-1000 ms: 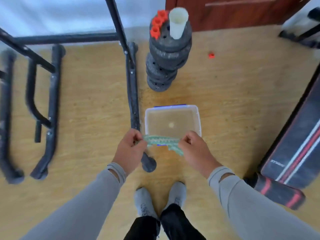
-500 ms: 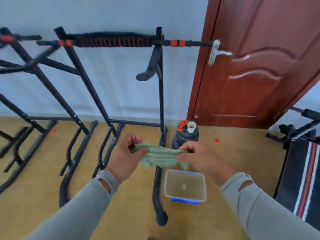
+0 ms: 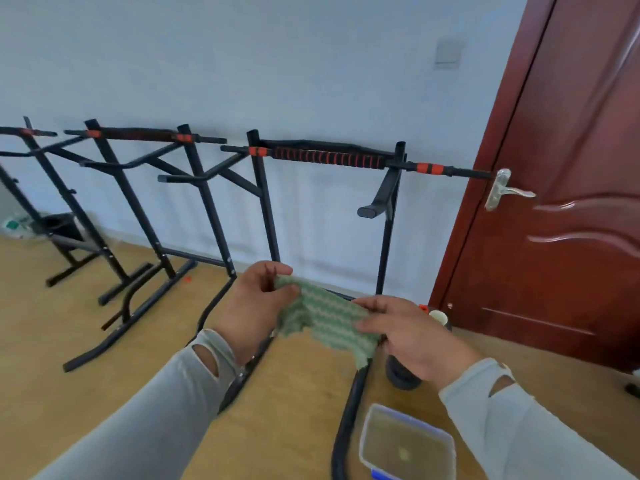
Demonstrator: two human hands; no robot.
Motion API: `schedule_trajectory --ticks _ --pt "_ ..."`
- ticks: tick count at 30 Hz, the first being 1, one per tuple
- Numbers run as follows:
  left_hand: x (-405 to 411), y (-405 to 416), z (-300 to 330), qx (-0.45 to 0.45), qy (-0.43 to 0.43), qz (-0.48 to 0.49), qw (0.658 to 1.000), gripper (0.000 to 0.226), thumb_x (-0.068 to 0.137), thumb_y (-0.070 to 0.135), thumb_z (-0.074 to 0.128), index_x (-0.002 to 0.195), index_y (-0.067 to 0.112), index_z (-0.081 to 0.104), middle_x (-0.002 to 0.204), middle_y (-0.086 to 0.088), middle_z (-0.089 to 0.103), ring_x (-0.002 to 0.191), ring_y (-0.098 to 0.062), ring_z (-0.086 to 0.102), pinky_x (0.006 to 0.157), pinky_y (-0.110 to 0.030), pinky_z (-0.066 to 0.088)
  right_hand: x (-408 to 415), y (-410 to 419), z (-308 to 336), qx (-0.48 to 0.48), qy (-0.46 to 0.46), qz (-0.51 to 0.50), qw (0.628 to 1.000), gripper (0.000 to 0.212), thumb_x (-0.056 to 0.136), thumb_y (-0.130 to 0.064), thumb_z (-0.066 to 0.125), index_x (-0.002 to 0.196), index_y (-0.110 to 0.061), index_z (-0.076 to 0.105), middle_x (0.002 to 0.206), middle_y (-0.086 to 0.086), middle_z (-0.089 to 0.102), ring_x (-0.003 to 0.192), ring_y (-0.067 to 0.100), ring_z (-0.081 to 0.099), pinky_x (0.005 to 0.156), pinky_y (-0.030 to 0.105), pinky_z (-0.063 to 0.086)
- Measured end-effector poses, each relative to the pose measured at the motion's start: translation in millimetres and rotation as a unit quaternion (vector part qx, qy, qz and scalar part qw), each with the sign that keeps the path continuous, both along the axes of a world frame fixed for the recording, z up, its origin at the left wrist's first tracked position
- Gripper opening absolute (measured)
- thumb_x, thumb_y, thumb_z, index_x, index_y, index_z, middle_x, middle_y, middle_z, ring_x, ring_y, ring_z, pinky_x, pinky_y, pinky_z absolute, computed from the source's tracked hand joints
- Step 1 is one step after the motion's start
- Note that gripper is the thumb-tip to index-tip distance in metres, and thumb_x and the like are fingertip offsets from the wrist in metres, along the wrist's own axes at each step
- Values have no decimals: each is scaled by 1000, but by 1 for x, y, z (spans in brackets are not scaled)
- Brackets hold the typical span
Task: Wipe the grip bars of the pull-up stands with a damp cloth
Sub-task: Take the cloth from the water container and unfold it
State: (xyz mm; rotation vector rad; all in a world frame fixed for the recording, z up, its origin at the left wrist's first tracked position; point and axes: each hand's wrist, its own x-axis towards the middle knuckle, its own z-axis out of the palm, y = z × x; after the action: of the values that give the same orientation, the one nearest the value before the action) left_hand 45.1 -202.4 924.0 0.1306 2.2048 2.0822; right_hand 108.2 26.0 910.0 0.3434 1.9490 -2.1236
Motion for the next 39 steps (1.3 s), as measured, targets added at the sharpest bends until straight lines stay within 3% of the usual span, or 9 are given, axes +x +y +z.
schedule_trajectory --ticks 3,7,11,14,17,24,30,35,39 --pt "-8 -16 -2 12 4 2 1000 18 91 0 68 102 14 66 88 -10 72 77 -23 71 67 -34 57 -12 -10 -2 25 0 -28 999 28 88 8 70 106 -14 75 100 8 79 96 28 75 90 45 60" --pt "-27 -40 -16 7 3 12 1000 15 90 1 70 99 13 69 93 -16 75 82 -30 72 74 -41 59 -26 -32 -6 32 -3 -50 998 19 85 5 76 93 -12 72 80 1 74 75 18 70 62 28 53" --pt "-55 -68 -22 11 -4 27 1000 21 86 6 76 85 27 73 93 -17 75 91 -42 71 84 -56 60 -45 -65 -8 -27 -1 -72 997 31 89 1 71 69 -19 59 69 0 59 70 19 59 63 30 47" --pt "-79 -91 -20 25 -1 24 999 16 78 17 79 85 30 73 95 -19 73 93 -43 70 84 -58 60 -65 -98 -5 -88 -5 -102 991 27 94 4 65 76 -15 59 75 7 65 67 20 62 60 31 52" --pt "-105 -114 -18 20 6 10 1000 19 71 30 76 89 34 72 96 -15 73 92 -39 72 83 -57 60 -89 -132 -4 -59 -2 -159 986 18 95 1 67 84 -13 67 83 9 69 74 22 65 64 34 53" --pt "-162 -154 -12 -37 37 -15 999 6 86 28 72 87 34 70 85 0 74 83 -26 72 78 -52 61 -127 -188 -5 -37 4 -237 971 5 97 -6 69 95 -4 74 92 20 73 83 30 68 76 41 57" --pt "-190 -157 -2 -41 32 -12 999 9 91 22 70 84 29 69 84 -1 74 79 -25 73 73 -49 63 -140 -205 5 -55 28 -175 983 53 74 -42 92 104 -1 76 117 31 69 102 43 68 103 64 47" --pt "-216 -147 14 -46 50 -20 998 5 90 20 72 87 24 71 86 -1 73 83 -23 71 77 -44 61 -154 -189 14 33 22 -58 998 43 76 -35 90 97 0 76 100 17 75 90 29 70 88 44 53" --pt "-241 -135 21 -40 59 -29 997 5 88 19 75 90 20 71 89 -5 73 82 -23 70 76 -42 61 -177 -174 23 59 84 -127 986 45 75 -47 85 79 -4 70 82 15 69 79 29 62 78 35 52"
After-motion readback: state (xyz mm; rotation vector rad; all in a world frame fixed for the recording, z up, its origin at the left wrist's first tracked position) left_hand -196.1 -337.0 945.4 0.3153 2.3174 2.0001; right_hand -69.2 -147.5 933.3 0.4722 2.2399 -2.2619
